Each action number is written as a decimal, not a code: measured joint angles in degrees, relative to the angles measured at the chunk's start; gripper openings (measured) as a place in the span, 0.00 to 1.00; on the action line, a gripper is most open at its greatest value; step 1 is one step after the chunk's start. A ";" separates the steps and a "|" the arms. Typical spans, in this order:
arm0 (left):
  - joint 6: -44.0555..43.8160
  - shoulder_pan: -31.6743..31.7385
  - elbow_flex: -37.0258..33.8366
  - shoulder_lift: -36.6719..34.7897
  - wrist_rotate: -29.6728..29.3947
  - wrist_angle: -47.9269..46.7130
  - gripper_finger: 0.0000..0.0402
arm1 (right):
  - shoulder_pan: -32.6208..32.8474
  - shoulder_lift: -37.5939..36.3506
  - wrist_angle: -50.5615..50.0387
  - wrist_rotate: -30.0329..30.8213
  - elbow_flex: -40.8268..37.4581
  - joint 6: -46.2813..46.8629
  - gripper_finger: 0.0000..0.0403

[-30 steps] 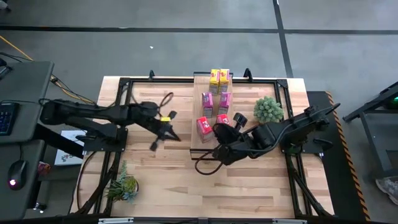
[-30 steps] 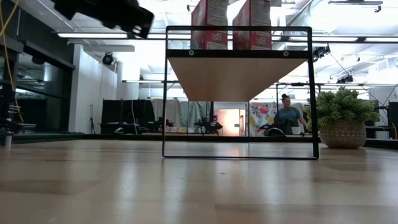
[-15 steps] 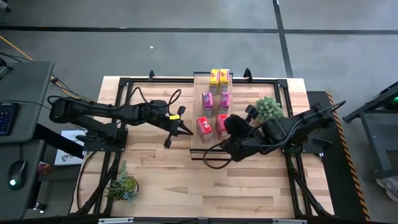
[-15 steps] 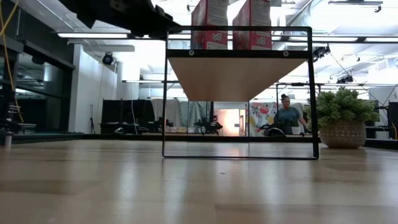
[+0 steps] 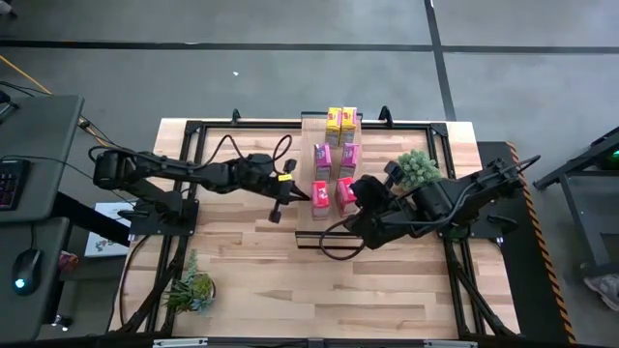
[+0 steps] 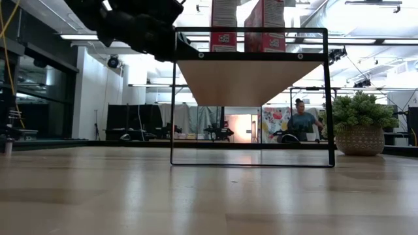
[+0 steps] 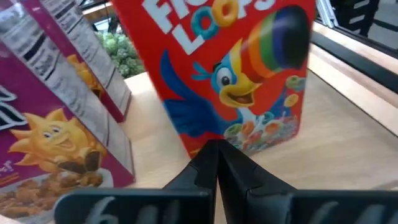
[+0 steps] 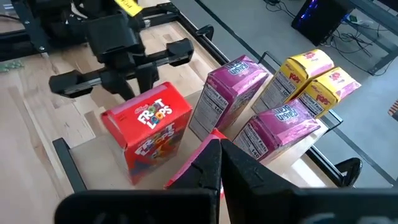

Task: Stack cereal on shelf
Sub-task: Adjust the cereals box on the shelf

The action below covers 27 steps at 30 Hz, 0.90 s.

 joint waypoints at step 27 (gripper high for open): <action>-3.17 0.07 -0.02 -0.28 9.79 -0.54 0.00 | -6.36 -4.75 -6.87 -21.79 -16.65 3.00 0.00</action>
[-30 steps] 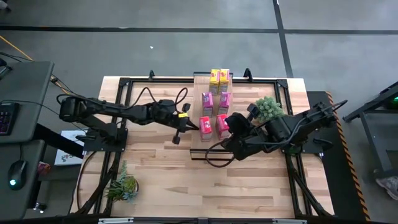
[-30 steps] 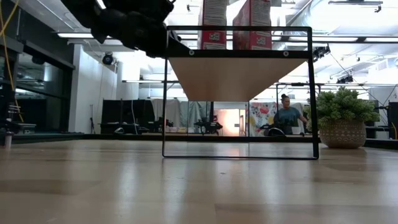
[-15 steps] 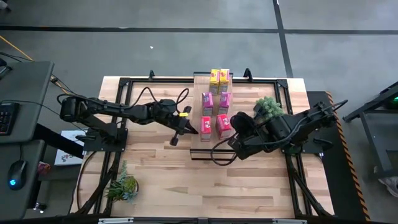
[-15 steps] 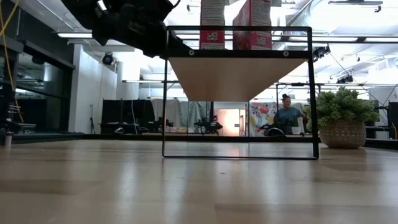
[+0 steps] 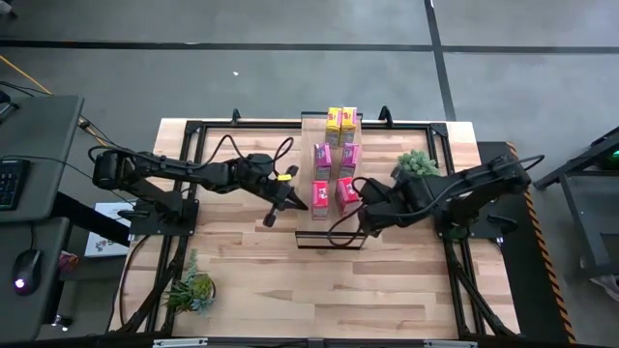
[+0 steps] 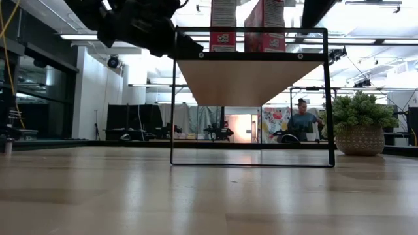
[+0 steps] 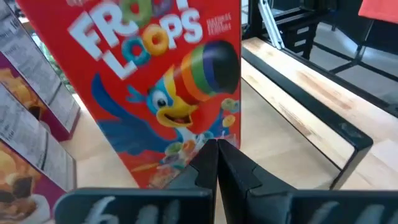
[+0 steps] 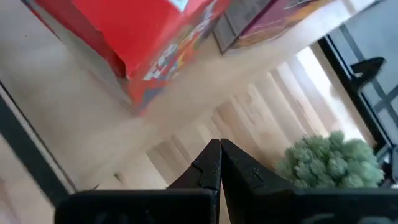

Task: Stack cereal on shelf
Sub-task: Adjust the cereals box on the shelf

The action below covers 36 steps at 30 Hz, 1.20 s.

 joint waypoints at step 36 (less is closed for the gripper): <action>0.38 0.04 -0.07 3.96 -8.07 8.62 0.00 | -2.34 -2.59 18.96 -4.91 -4.81 -12.14 0.00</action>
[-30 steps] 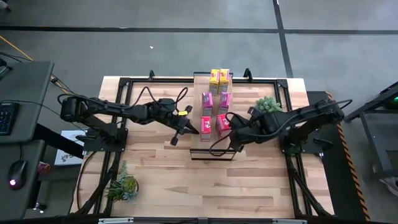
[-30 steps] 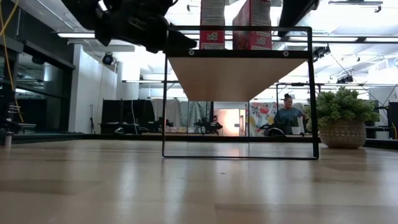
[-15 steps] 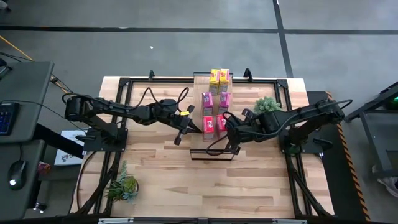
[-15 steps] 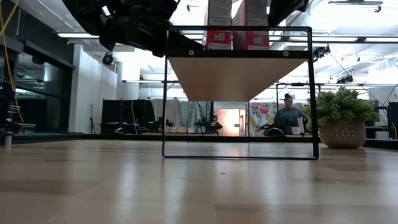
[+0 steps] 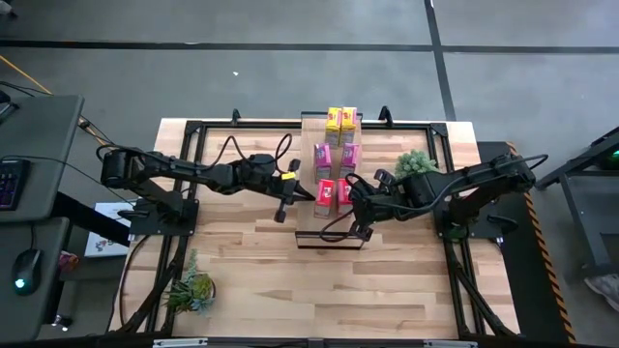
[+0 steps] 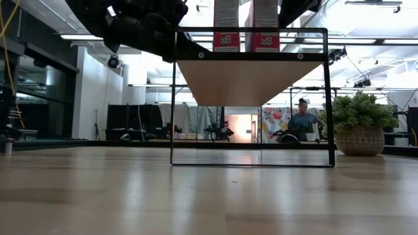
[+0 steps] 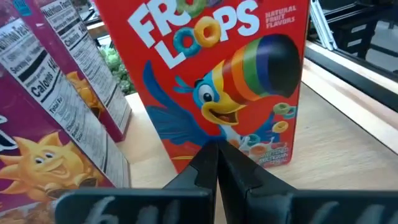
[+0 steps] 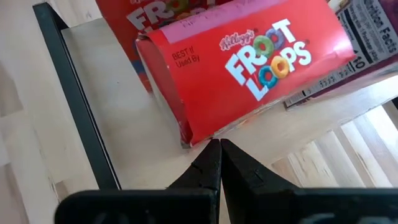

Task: Stack cereal on shelf
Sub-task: Adjust the cereals box on the shelf

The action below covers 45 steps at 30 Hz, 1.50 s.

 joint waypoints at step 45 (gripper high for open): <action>-6.39 17.42 -4.66 2.22 5.53 13.75 0.00 | -26.38 -3.67 -0.46 -10.55 0.00 -17.15 0.00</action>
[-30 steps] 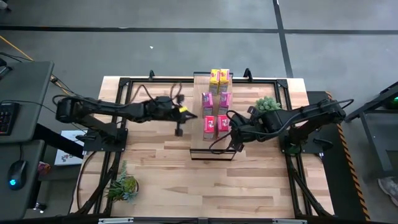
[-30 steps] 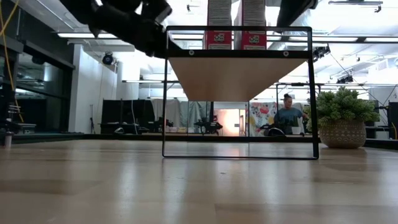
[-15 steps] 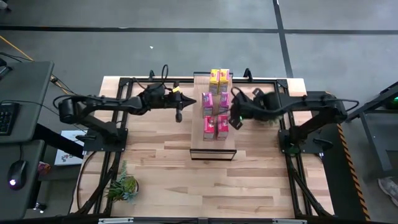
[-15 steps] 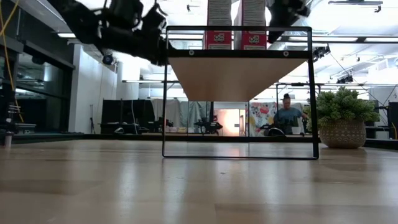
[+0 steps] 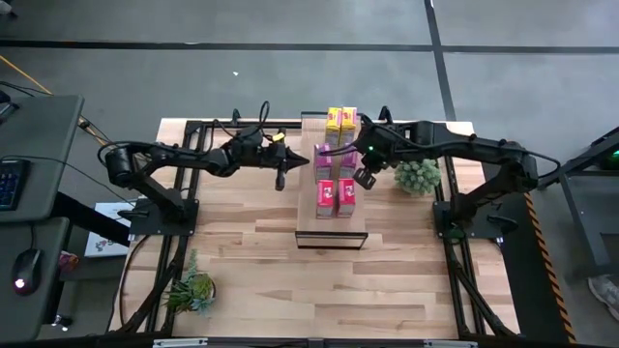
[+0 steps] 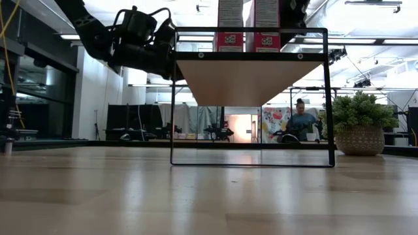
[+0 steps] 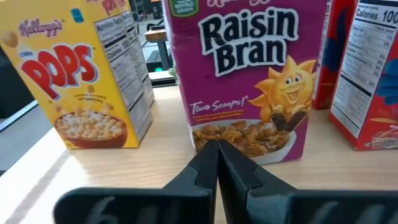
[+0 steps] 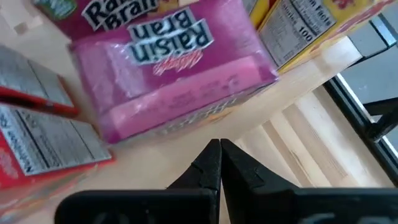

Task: Stack cereal on shelf
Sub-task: Adjust the cereals box on the shelf

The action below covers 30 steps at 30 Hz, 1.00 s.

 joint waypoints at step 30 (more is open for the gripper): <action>-0.85 -0.96 5.84 6.64 -1.63 -1.55 0.00 | 0.17 -0.02 -1.63 -2.76 -0.04 0.14 0.00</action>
